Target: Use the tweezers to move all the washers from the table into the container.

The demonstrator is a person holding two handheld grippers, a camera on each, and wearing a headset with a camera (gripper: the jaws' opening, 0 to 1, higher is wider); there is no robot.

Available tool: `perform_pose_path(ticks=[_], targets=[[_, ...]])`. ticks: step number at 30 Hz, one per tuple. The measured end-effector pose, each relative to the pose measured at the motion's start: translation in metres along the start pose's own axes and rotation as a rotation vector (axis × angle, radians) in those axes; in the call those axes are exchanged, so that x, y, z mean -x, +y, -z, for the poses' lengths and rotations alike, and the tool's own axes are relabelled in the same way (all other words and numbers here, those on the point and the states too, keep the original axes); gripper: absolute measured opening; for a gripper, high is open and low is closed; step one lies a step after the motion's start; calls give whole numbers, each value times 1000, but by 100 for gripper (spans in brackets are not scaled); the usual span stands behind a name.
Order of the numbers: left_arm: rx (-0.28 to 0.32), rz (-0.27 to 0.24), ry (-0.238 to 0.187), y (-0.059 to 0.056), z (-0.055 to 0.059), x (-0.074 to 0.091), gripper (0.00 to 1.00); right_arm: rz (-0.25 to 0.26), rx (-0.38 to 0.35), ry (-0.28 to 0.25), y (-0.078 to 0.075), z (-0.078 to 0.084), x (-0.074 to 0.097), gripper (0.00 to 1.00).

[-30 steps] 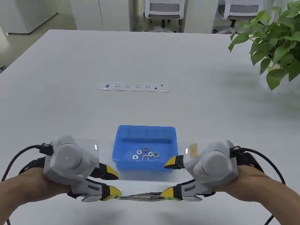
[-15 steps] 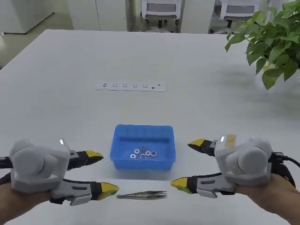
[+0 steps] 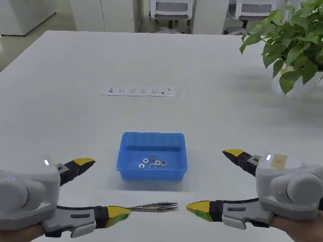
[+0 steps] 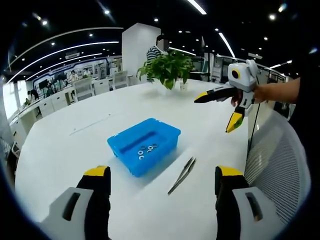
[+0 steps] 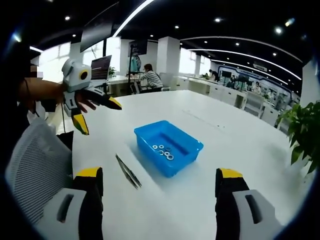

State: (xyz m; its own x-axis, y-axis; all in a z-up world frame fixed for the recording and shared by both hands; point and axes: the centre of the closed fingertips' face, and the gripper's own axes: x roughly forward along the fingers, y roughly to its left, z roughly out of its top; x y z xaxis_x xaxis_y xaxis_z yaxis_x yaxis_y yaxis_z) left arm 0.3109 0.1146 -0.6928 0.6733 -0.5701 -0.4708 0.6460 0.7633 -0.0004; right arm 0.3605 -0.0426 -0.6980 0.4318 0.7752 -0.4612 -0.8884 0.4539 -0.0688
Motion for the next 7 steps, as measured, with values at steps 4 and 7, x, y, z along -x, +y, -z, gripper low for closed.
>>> perform_pose_path(ticks=[4,7], targets=[[18,-16,3,0,3,3,99,6,10,10,2,1,0,100],[38,-31,-7,0,3,7,99,5,-2,4,4,0,2,100]])
